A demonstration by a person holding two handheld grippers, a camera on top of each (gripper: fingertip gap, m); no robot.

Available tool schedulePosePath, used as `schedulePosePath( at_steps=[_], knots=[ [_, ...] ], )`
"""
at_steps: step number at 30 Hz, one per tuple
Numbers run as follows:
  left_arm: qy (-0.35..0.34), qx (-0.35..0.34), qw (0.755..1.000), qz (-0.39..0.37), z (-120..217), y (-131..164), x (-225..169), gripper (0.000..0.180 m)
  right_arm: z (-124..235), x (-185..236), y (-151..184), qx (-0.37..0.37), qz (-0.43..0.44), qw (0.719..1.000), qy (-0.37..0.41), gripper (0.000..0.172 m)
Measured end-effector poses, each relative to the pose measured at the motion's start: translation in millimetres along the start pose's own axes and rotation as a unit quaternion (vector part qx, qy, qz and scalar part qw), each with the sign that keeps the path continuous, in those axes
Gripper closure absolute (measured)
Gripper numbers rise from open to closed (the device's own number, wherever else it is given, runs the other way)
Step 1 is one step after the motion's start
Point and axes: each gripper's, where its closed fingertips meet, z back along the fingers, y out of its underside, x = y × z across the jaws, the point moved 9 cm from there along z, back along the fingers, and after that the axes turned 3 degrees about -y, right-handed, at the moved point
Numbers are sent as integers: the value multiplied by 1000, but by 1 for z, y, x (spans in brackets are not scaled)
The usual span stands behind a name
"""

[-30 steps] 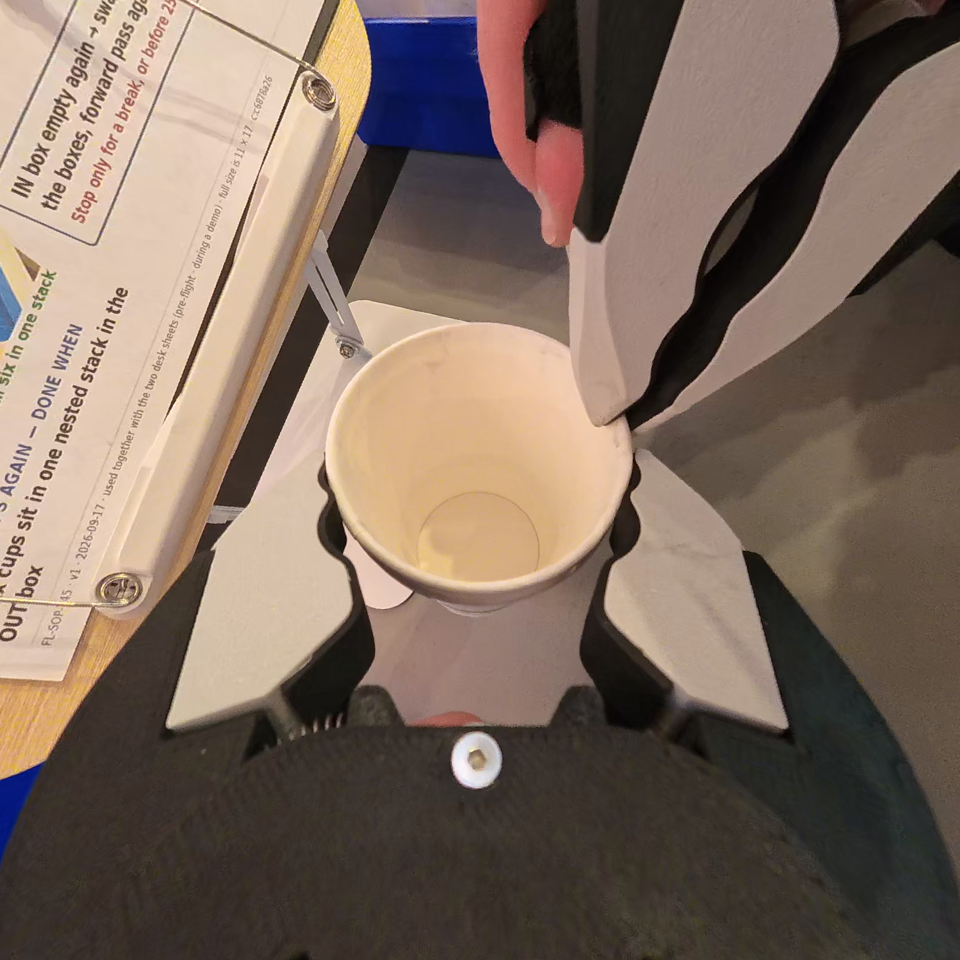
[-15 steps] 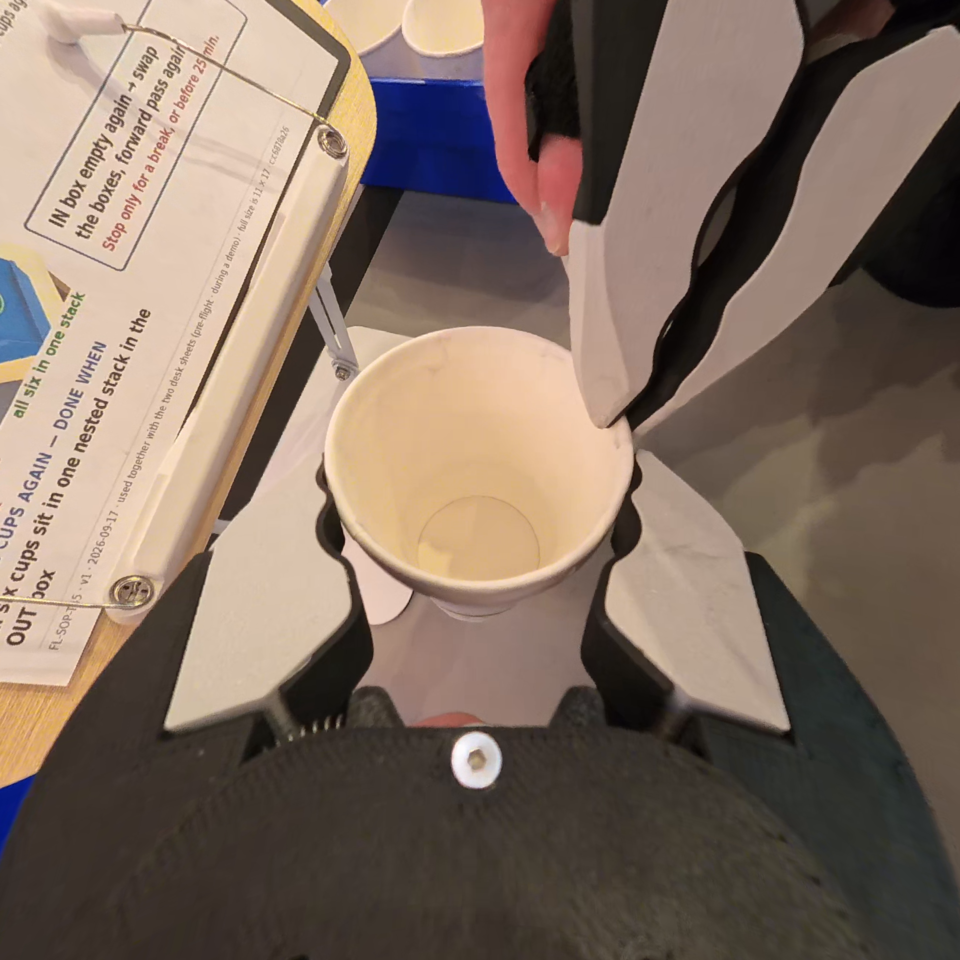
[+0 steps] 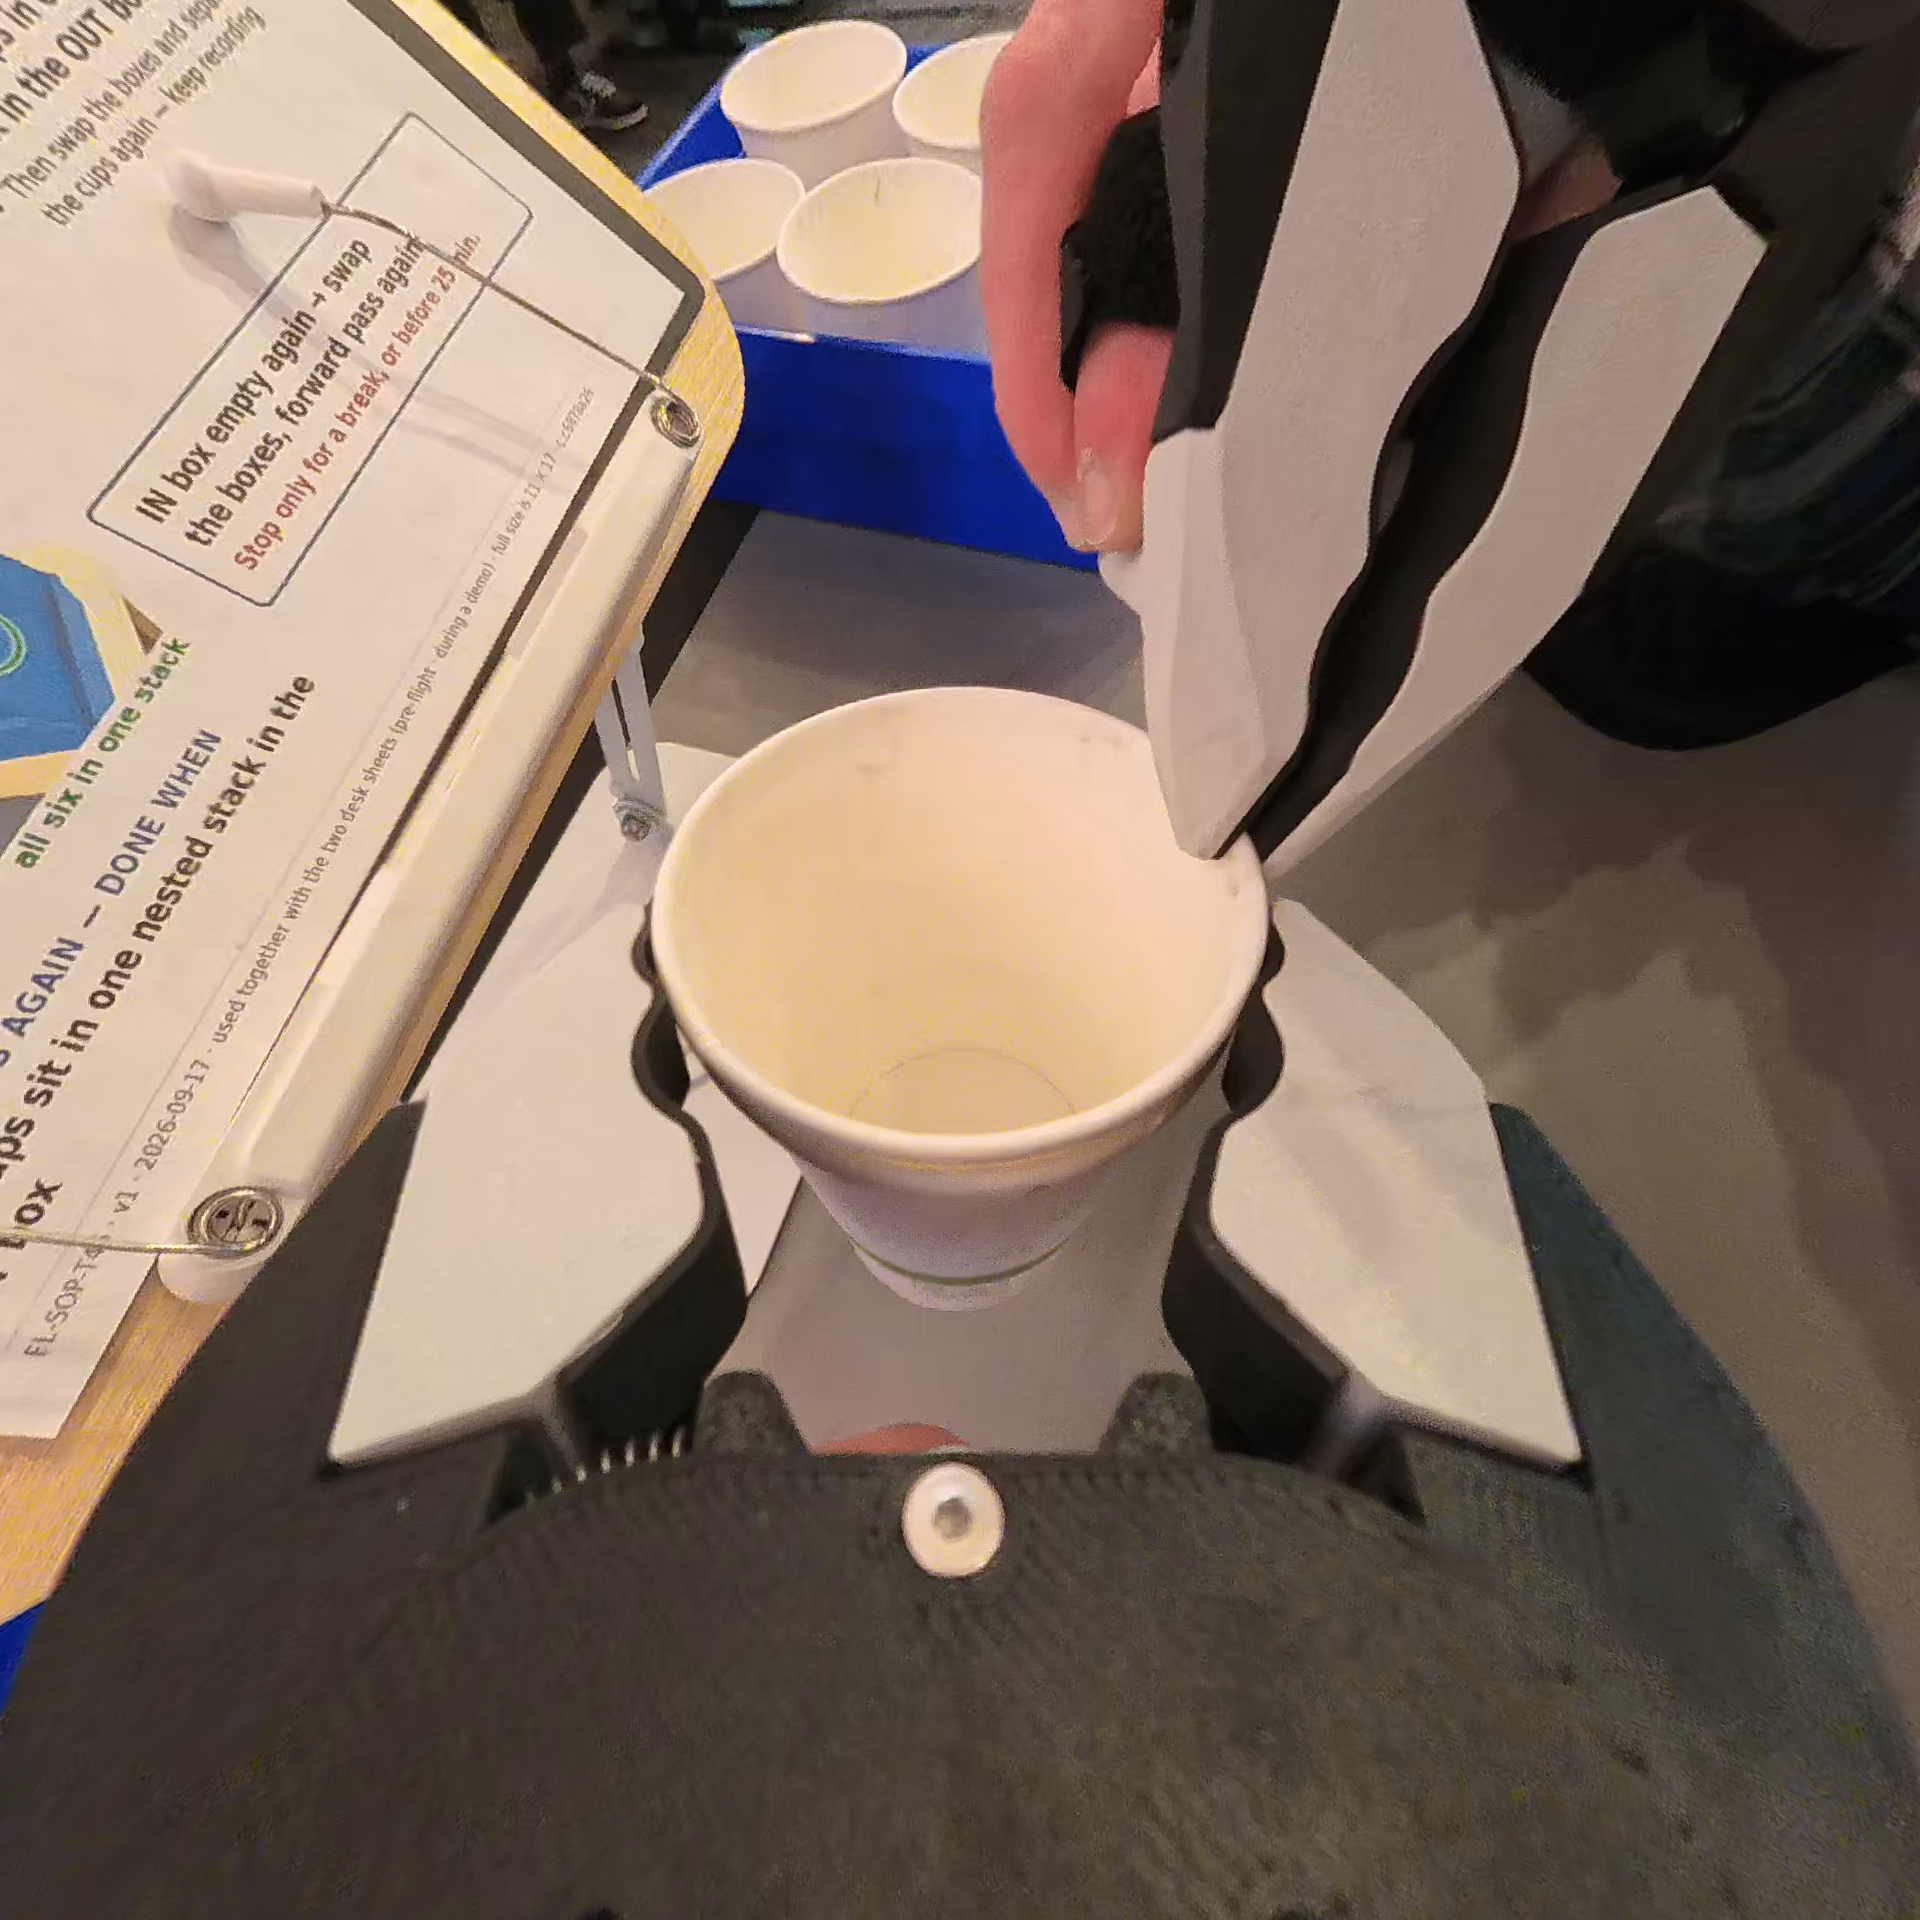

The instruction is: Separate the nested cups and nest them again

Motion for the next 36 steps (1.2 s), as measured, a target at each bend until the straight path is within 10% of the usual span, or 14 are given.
schedulePosePath(
  at_steps=[18, 30, 36],
  knots=[
    [17, -23, 1000, 0, 0, 3, 5, 83, 33, -9, -6, -39, -13, 998, 54, 169],
    [0, -24, 1000, 1, 2, 2, 7, 84, 145, -9, -7, -7, -41, 973, 229, 169],
    [0, -23, 1000, -1, 2, 1, 6, 84, 205, 8, 20, 125, -111, 939, 302, 169]
  ],
)
